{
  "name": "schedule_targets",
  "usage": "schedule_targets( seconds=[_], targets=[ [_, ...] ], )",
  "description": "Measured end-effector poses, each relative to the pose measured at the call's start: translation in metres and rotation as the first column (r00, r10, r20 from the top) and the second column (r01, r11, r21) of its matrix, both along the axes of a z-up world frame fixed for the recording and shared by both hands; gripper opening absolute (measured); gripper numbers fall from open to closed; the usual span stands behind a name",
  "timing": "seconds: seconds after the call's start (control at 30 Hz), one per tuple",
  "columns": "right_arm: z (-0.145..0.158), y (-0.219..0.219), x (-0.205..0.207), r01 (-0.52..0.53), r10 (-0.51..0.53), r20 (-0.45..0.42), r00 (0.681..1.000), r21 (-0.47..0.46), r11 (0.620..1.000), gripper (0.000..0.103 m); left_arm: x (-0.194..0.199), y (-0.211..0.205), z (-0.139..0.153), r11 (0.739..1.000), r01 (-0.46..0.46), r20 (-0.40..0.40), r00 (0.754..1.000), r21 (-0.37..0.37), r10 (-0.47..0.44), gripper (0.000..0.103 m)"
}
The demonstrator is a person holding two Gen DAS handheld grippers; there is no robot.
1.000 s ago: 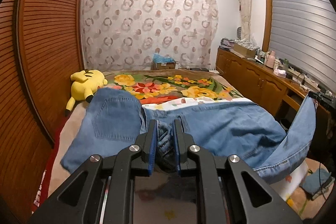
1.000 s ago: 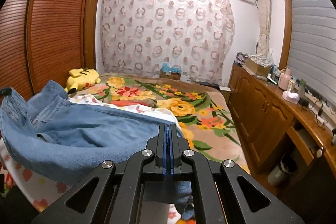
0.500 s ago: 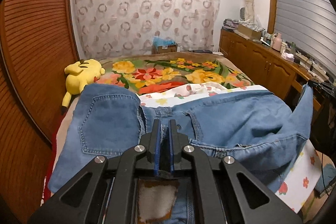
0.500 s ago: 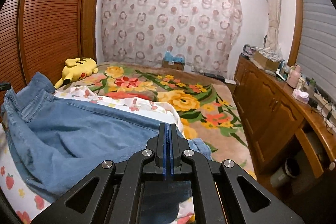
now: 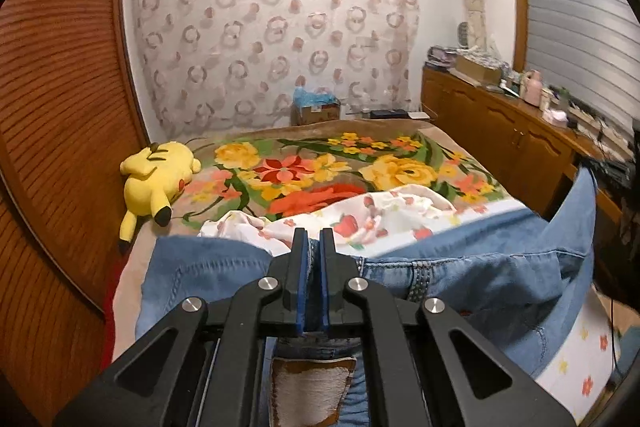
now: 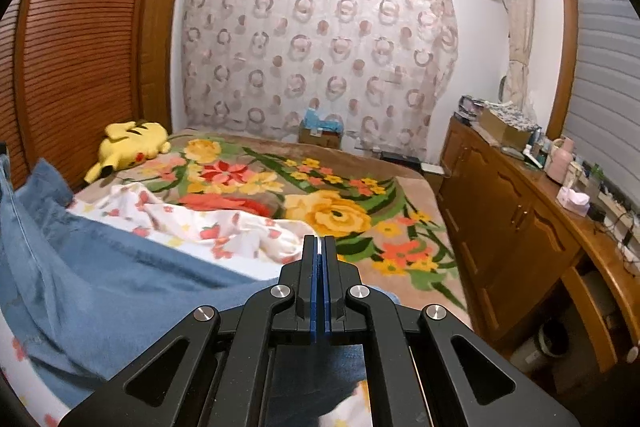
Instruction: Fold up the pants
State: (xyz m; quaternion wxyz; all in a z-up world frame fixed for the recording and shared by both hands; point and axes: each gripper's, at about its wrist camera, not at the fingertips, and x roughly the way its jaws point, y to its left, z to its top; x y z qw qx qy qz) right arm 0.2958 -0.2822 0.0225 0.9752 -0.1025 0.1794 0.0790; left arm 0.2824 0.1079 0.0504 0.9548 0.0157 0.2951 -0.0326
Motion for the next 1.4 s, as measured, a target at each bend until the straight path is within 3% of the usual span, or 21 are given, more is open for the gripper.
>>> schedule_targets(
  seconds=[0.3,0.53,0.6,0.7,0.77,0.83,0.97,1.2,1.4],
  targets=[
    [-0.043,0.01,0.053,0.059,-0.066,-0.176,0.982,-0.048,0.997,0.001,0.057,0.01,-0.051,0.998,-0.047,-0.108,0.993,-0.029,0.044,0.006],
    [-0.035,0.025,0.044,0.022,-0.025,-0.181,0.983,-0.02,1.0,0.004,0.049,0.005,-0.061,0.998,-0.052,-0.109,0.993,-0.022,0.049,0.008],
    [-0.027,0.024,0.039,0.006,-0.008,-0.163,0.987,-0.007,1.0,0.005,0.048,0.005,-0.059,0.999,-0.049,-0.105,0.993,-0.018,0.047,0.012],
    [-0.022,0.021,0.027,-0.033,0.033,-0.136,0.99,0.006,0.999,0.008,0.038,0.004,-0.054,0.999,-0.04,-0.087,0.995,-0.006,0.039,0.029],
    [-0.017,0.03,0.013,-0.079,0.079,-0.122,0.989,0.01,0.997,0.016,0.03,0.002,-0.049,0.999,-0.034,-0.063,0.997,0.005,0.034,0.047],
    [-0.021,0.034,0.006,-0.13,0.131,-0.123,0.984,0.017,0.991,0.023,0.023,-0.003,-0.044,1.0,-0.019,-0.043,0.999,0.014,0.019,0.05],
    [-0.028,0.049,-0.002,-0.23,0.231,-0.154,0.961,0.025,0.973,0.037,0.015,-0.012,-0.043,0.999,0.042,-0.041,0.998,0.003,-0.041,0.076],
    [-0.052,0.075,0.002,-0.33,0.323,-0.244,0.914,0.015,0.944,0.041,0.008,-0.04,-0.063,0.991,0.127,-0.079,0.988,-0.037,-0.13,0.079],
    [-0.057,0.082,0.038,-0.348,0.325,-0.321,0.89,-0.017,0.937,0.041,0.0,-0.06,-0.082,0.984,0.169,-0.109,0.979,-0.051,-0.173,0.079]
  ],
)
